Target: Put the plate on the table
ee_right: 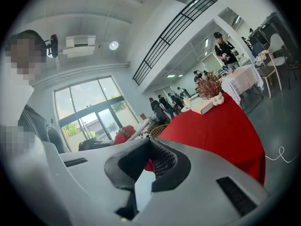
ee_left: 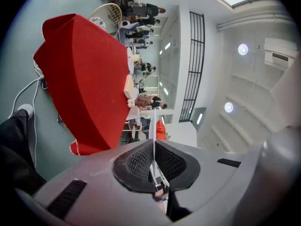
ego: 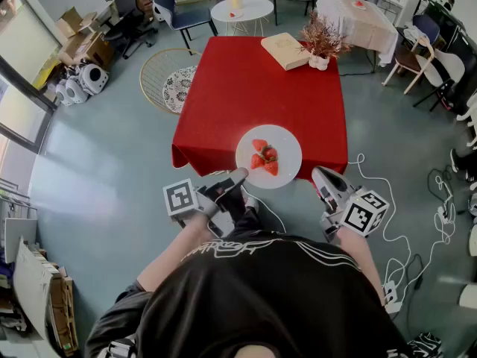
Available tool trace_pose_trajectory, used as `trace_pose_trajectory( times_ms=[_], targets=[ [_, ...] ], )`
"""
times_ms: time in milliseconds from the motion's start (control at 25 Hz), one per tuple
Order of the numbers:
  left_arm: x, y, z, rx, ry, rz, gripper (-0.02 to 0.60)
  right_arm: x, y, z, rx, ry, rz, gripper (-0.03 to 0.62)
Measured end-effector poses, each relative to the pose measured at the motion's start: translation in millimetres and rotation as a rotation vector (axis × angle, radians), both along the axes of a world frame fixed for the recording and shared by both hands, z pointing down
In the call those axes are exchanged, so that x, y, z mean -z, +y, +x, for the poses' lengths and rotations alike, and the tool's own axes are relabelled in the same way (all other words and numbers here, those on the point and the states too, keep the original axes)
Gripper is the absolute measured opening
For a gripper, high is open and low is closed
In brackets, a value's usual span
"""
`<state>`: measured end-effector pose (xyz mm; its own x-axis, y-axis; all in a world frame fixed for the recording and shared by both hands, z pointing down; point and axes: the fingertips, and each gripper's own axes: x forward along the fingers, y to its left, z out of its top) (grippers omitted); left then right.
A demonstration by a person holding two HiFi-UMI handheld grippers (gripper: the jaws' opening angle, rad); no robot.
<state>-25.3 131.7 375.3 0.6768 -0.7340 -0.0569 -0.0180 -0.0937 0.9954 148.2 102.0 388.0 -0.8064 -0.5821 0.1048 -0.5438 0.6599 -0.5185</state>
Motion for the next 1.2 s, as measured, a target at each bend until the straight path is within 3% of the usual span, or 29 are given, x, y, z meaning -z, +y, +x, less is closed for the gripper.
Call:
trace_pose_trajectory(
  times_ms=[560, 760, 1200],
  targets=[
    [2, 1, -6, 0.004, 0.023, 0.003, 0.014, 5, 1, -12, 0.014, 0.021, 0.020, 0.006],
    [1, -3, -8, -0.006, 0.038, 0.003, 0.014, 8, -6, -15, 0.001, -0.021, 0.012, 0.006],
    [-5, -59, -29, -0.003, 0.073, -0.016, 0.014, 6, -57, -31, -0.003, -0.003, -0.011, 0.006]
  ],
)
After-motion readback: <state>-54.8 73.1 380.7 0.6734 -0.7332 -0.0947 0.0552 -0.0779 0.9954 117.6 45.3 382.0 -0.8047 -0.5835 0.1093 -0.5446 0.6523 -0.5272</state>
